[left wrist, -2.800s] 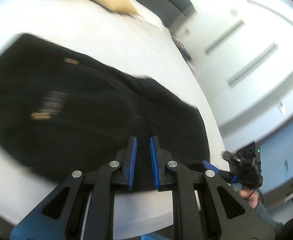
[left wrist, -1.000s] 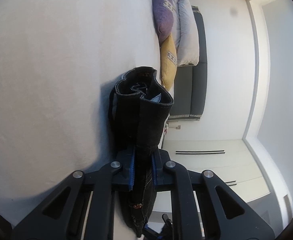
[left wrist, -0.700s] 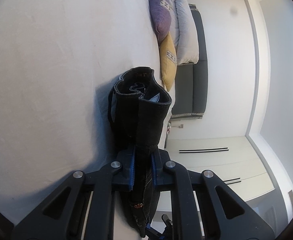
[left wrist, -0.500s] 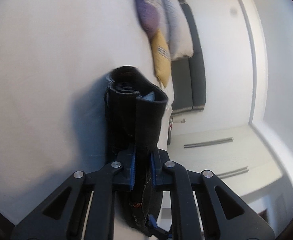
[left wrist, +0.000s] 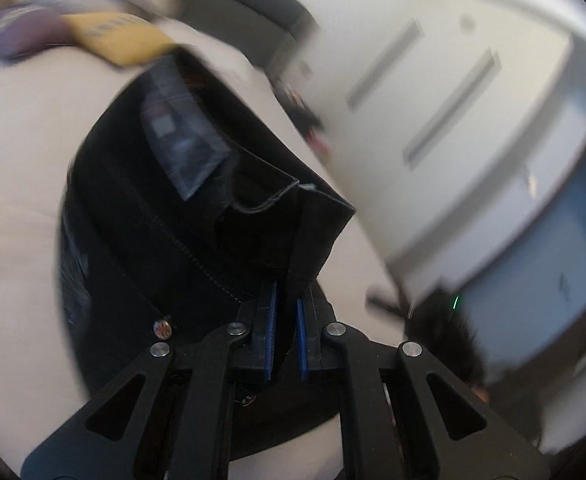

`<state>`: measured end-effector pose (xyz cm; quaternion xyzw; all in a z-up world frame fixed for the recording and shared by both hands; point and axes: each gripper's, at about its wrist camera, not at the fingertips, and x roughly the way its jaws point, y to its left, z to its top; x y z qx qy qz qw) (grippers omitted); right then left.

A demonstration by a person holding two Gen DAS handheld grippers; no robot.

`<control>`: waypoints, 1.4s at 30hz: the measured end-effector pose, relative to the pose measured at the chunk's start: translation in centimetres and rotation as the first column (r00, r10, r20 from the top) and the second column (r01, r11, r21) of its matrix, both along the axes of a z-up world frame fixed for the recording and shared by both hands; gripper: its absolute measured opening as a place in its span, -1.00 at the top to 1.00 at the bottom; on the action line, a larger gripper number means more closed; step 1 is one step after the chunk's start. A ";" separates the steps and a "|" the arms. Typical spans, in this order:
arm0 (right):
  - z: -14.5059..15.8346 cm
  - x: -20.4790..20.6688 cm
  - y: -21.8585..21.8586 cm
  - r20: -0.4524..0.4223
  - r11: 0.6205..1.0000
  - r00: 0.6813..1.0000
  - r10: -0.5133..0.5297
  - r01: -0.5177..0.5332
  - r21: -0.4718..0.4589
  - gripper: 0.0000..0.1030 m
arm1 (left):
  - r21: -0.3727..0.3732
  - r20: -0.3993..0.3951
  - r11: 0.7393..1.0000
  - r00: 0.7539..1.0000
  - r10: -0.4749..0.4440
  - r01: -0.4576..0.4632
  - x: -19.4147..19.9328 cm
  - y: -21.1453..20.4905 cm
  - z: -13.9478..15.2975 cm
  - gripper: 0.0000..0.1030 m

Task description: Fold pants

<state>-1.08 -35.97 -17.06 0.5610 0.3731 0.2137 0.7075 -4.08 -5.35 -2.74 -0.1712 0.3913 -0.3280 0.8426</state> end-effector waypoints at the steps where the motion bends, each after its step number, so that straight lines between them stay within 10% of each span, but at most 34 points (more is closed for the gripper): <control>1: 0.1 0.2 -0.4 -0.003 1.000 1.000 -0.006 0.006 0.001 -0.88 | 0.017 -0.029 0.999 0.999 -0.027 0.028 0.1 -1.5 -1.2 0.87; 10: -1.7 2.7 -1.1 -0.072 0.998 0.996 0.060 -0.059 0.012 -0.91 | 0.178 -0.038 0.979 0.995 -0.093 0.098 -1.0 -4.5 -4.3 0.91; 22: -0.5 7.1 -0.5 -0.234 0.960 0.960 0.152 -0.200 -0.197 -0.90 | 0.132 0.012 0.985 0.994 -0.112 0.110 -4.0 -3.0 -3.6 0.90; 30: -1.7 11.5 2.3 -0.257 0.896 0.902 0.347 -0.400 -0.193 -0.91 | 0.321 0.072 0.930 0.975 -0.212 0.178 -4.7 -7.4 -3.7 0.88; 42: 0.1 9.6 1.7 -0.186 0.888 0.908 0.377 -0.411 -0.207 0.43 | 0.581 0.185 0.796 0.925 -0.333 0.170 -7.2 -11.7 -5.1 0.87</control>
